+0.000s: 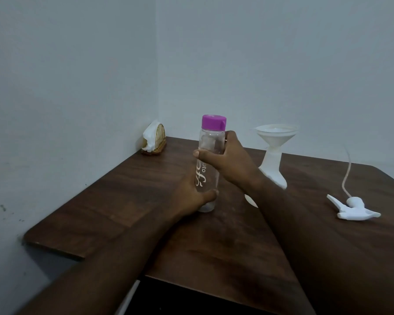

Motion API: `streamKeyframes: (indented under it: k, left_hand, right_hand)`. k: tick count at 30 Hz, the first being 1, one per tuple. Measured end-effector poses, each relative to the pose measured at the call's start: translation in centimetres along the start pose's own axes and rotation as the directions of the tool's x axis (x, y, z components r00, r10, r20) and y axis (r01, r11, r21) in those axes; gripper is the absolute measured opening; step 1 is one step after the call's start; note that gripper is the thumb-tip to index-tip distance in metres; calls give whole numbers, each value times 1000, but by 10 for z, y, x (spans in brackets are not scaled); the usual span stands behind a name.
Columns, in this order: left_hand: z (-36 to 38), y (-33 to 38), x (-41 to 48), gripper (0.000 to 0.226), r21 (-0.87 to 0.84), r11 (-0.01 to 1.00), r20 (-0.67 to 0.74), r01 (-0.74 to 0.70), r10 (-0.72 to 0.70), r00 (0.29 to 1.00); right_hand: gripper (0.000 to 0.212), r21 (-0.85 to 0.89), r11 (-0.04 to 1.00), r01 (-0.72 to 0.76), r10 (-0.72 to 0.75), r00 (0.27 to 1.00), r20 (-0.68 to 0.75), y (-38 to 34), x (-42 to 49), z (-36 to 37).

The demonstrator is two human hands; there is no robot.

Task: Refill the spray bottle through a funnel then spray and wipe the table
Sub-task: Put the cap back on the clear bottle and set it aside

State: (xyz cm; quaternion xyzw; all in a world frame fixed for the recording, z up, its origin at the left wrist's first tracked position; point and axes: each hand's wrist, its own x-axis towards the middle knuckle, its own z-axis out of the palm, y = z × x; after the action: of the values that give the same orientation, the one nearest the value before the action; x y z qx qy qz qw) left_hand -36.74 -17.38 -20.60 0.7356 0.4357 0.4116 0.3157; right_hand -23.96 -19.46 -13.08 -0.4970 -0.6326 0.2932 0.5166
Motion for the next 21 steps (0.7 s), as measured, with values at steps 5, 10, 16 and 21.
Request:
streamKeyframes:
  k: [5, 10, 16, 21]
  left_hand:
    - [-15, -17, -3, 47, 40, 998, 31, 56, -57, 998]
    - [-14, -30, 16, 60, 81, 994, -63, 71, -66, 996]
    - [-21, -52, 62, 63, 232, 965, -47, 119, -111, 993]
    - [-18, -67, 109, 36, 256, 959, -117, 119, -91, 989]
  right_hand:
    - [74, -166, 985, -50, 57, 998, 35, 22, -2, 14]
    - [61, -185, 978, -92, 83, 995, -55, 43, 7, 33]
    - [51, -170, 980, -105, 86, 990, -113, 63, 48, 51]
    - [45, -230, 961, -156, 86, 954, -288, 86, 99, 78]
